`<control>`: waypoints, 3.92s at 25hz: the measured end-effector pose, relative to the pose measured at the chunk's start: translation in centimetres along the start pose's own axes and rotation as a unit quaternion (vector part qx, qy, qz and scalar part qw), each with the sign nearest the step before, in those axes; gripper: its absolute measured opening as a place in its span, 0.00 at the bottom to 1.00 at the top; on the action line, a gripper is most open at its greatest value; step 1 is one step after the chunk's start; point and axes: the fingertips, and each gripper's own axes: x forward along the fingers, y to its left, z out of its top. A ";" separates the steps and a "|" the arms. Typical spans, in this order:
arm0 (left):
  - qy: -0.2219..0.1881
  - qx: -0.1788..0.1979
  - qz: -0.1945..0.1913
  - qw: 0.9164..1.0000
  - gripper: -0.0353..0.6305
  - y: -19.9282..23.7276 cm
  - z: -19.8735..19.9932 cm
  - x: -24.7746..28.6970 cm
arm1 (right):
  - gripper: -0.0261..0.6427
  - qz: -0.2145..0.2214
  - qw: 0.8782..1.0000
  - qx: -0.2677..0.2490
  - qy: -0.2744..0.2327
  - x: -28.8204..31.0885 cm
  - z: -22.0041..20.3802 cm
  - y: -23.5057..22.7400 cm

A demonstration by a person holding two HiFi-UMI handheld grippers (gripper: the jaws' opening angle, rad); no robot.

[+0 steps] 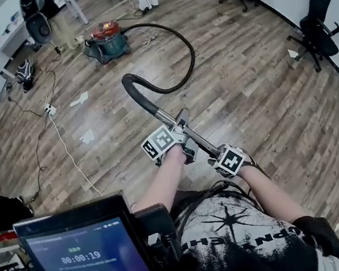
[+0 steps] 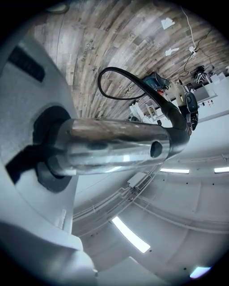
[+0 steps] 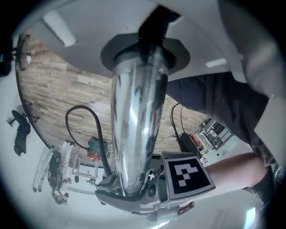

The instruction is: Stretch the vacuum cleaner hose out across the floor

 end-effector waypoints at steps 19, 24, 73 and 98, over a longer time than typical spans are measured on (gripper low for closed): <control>-0.012 0.006 0.014 1.000 0.11 -5.1 -13.6 -0.9 | 0.14 0.024 1.000 -0.013 -0.007 -5.5 -13.1 3.0; -0.007 0.004 0.011 1.000 0.11 -5.3 -14.2 -2.4 | 0.14 0.015 1.000 -0.005 -0.004 -5.3 -13.6 4.6; 0.082 -0.025 0.012 0.996 0.11 -13.8 -52.6 -13.2 | 0.15 -0.025 0.997 0.075 -0.004 -13.8 -48.4 22.9; 0.101 -0.081 -0.025 0.991 0.11 -12.5 -51.3 -21.5 | 0.16 -0.087 0.991 0.095 0.030 -12.5 -46.0 30.7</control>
